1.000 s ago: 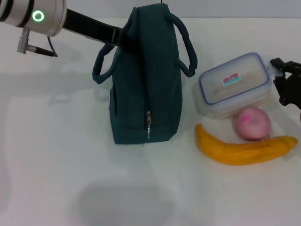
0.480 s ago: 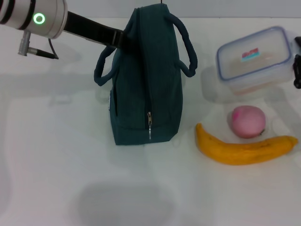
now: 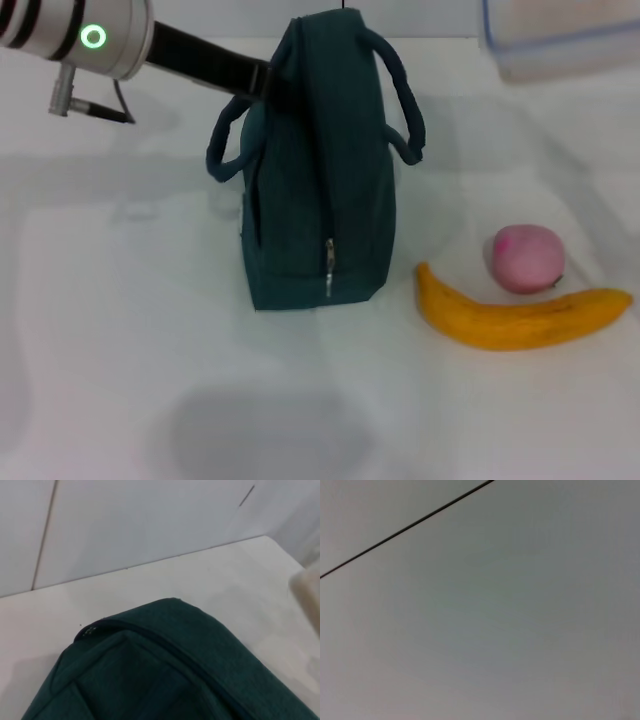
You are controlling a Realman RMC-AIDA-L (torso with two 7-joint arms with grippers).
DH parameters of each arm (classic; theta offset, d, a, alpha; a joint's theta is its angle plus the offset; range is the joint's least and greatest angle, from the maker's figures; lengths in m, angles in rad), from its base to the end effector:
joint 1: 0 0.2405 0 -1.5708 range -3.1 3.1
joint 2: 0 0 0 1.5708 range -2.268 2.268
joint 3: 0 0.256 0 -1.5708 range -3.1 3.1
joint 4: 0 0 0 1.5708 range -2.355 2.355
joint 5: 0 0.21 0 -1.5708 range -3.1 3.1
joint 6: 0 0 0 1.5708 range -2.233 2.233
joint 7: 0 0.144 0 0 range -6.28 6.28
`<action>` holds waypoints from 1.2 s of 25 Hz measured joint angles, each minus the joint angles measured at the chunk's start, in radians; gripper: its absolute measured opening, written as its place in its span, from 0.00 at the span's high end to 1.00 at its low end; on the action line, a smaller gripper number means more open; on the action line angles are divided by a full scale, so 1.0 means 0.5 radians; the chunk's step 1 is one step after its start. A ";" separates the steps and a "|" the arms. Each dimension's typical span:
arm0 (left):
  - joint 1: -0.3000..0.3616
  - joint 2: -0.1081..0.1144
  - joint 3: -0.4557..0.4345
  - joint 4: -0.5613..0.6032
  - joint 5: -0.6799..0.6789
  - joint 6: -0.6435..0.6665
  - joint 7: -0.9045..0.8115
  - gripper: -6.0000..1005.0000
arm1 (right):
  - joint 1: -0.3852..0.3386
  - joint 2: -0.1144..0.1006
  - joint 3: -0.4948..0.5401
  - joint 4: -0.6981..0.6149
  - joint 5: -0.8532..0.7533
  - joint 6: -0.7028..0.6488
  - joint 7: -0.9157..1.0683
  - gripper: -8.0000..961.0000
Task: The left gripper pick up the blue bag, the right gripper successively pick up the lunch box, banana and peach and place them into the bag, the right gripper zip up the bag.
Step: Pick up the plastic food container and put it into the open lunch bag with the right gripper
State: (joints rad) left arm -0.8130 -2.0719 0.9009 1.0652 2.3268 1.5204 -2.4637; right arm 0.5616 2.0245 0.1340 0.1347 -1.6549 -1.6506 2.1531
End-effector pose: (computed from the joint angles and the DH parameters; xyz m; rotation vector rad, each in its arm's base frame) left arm -0.1437 0.4086 0.0310 -2.6155 -1.2036 -0.2260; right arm 0.2578 0.3358 0.0256 0.9852 -1.7580 -2.2031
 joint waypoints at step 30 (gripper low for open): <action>-0.061 -0.003 0.054 -0.005 -0.099 -0.013 -0.053 0.94 | 0.124 0.000 -0.023 0.039 -0.464 0.548 -0.324 0.91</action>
State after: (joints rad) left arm -0.8433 -2.0733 0.9282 1.0628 2.2772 1.5140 -2.4904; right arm 0.6235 2.0247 0.1225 0.1541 -1.8869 -1.3765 1.9913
